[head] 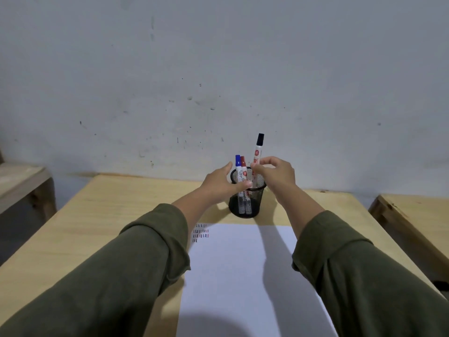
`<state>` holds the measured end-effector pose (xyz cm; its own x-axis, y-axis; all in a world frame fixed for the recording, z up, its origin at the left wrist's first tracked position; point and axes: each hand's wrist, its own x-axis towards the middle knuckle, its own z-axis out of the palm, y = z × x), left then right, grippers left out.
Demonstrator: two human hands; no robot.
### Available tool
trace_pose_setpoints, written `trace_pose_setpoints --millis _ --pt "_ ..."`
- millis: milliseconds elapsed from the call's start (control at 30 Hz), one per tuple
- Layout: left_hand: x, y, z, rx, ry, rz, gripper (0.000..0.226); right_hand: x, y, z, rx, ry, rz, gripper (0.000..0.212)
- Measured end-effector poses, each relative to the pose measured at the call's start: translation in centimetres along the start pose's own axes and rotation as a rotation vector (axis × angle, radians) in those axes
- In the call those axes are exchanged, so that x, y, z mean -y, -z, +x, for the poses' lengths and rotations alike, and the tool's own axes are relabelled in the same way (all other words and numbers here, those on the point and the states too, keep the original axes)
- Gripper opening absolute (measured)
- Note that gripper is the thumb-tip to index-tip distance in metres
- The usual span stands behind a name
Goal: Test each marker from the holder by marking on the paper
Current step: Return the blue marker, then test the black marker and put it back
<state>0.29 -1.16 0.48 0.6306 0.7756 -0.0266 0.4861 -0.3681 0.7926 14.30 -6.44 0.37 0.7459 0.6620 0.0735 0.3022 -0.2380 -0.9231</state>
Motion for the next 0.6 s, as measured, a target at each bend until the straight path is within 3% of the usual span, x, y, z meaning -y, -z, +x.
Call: trace_pose_setpoints --millis 167,433,600 --pt "0.66 -0.65 0.19 -0.013 -0.04 -0.034 0.072 -0.42 0.0 -0.22 0.016 0.046 -0.14 0.022" --pt "0.9 -0.72 0.35 -0.021 -0.032 -0.045 0.08 -0.68 -0.11 0.16 0.05 0.077 -0.392 0.03" --pt "0.79 -0.81 0.4 -0.02 -0.037 -0.034 0.078 -1.01 -0.4 0.32 0.047 0.073 -0.453 0.022"
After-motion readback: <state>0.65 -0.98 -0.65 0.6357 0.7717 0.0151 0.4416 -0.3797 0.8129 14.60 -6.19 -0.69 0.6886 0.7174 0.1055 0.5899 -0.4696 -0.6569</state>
